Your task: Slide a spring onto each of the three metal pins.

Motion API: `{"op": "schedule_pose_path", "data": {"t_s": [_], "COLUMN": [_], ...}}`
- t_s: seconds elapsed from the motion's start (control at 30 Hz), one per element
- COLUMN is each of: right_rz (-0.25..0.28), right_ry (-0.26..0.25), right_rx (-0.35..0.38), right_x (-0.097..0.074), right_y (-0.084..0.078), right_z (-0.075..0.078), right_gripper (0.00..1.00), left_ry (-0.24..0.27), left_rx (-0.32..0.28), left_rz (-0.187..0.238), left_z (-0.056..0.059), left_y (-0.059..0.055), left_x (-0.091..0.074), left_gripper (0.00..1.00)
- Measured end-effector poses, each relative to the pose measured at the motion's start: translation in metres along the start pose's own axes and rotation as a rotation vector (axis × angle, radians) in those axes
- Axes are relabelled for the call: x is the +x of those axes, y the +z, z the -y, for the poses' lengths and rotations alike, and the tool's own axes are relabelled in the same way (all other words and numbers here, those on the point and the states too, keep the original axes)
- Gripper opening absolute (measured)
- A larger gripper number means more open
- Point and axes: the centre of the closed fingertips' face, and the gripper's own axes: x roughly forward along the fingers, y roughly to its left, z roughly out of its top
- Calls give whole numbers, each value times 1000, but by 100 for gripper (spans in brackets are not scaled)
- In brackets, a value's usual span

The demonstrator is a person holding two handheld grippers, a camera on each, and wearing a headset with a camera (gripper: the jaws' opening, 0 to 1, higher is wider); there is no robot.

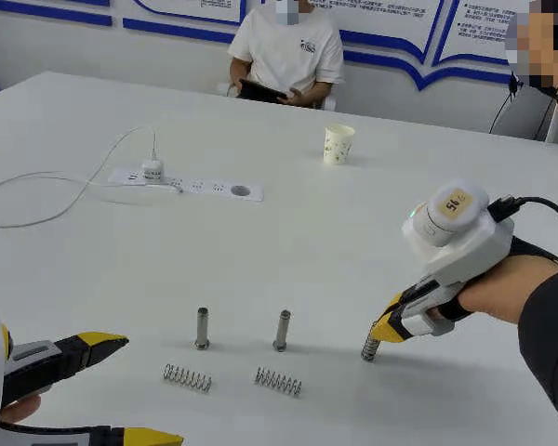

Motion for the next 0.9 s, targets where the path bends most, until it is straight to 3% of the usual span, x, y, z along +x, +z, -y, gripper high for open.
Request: {"op": "schedule_pose_path", "data": {"t_s": [0.47,0.9], "right_rz": [11,66], "right_ry": [-5,-28], "right_rx": [-6,-7], "right_x": [2,-2], "right_y": [0,-2], "right_z": [1,1], "right_gripper": [12,23], "left_ry": [0,2], "left_rx": [-1,4], "left_rz": [-3,-3], "left_z": [0,1], "left_y": [0,1], "left_x": [0,-1], "left_gripper": [80,81]}}
